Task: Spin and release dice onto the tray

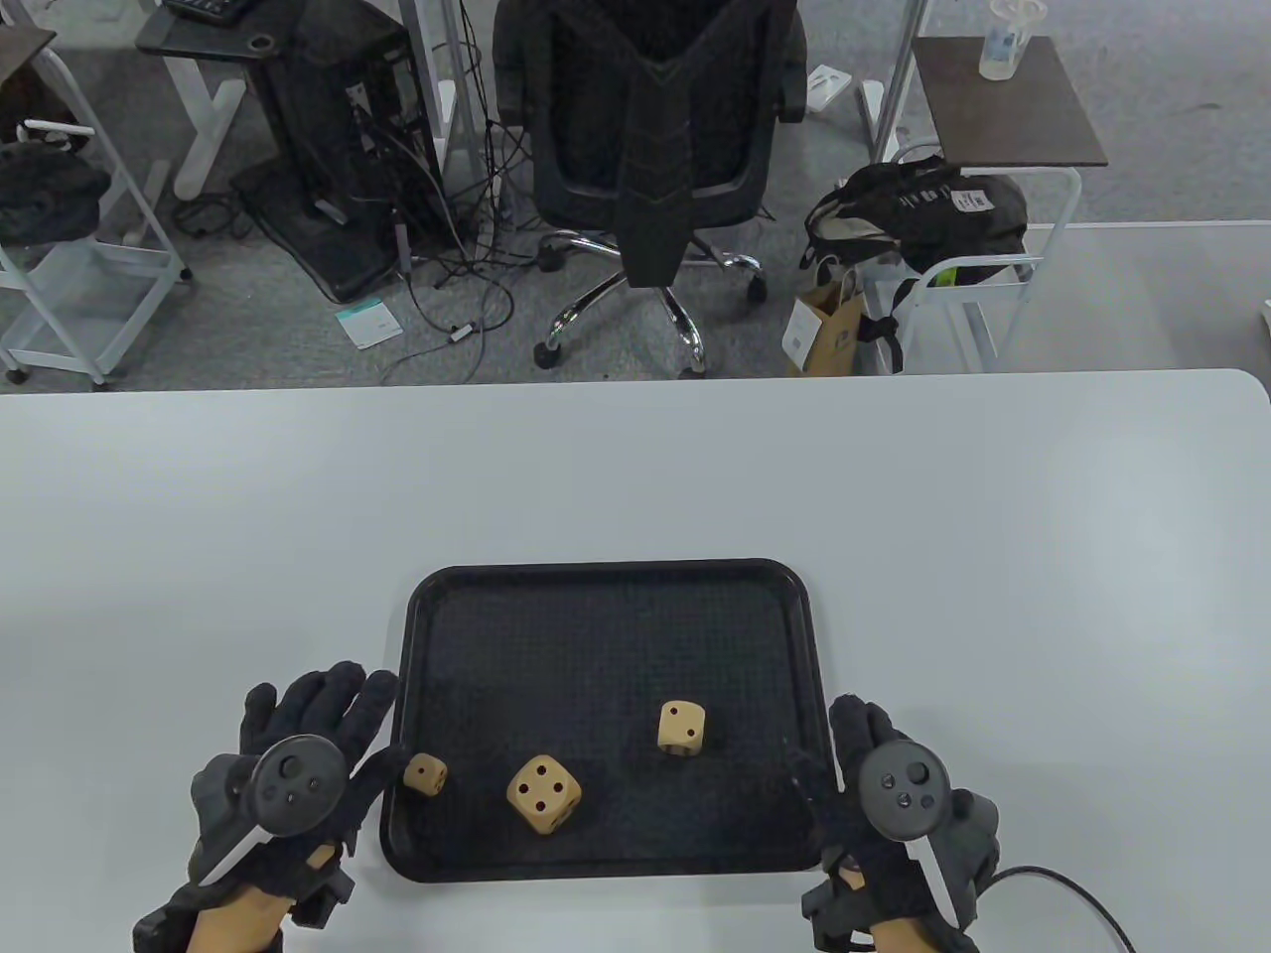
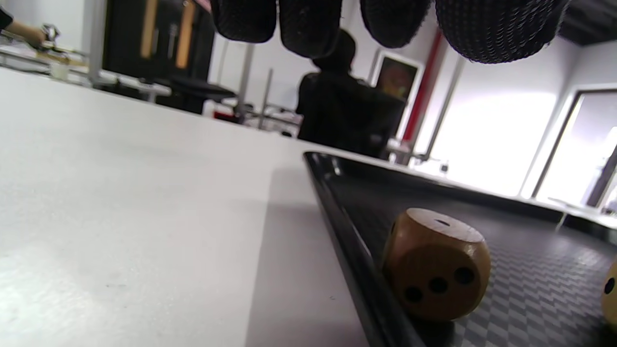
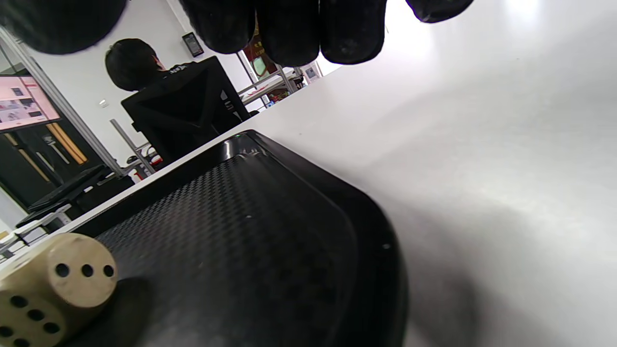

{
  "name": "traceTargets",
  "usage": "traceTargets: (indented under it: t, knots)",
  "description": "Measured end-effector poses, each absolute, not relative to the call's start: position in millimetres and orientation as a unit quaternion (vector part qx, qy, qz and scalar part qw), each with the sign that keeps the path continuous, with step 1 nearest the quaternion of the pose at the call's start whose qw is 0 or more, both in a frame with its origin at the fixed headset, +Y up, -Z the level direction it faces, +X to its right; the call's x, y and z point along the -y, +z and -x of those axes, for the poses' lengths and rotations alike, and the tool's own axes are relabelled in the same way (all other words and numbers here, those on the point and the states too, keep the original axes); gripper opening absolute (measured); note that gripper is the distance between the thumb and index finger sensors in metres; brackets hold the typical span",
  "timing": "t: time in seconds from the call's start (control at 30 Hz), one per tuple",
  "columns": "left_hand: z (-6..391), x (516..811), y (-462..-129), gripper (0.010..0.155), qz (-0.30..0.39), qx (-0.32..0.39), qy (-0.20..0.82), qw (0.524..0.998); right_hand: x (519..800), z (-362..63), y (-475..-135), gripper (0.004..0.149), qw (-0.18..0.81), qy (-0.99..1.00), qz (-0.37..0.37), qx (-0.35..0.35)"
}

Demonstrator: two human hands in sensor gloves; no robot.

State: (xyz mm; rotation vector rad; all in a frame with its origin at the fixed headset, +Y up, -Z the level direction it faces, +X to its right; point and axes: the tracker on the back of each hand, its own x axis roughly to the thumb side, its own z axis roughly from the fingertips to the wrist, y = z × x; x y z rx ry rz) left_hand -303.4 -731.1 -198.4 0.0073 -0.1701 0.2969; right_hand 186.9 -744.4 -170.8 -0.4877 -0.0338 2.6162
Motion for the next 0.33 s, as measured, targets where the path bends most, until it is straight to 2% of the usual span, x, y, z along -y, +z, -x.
traceTargets:
  t: [0.33]
  knots:
    - [309.9,736.2,-196.5,0.07,0.005,0.077,0.154,0.985,748.4,-181.5,-171.2,0.078,0.21,0.96,0.187,0.012]
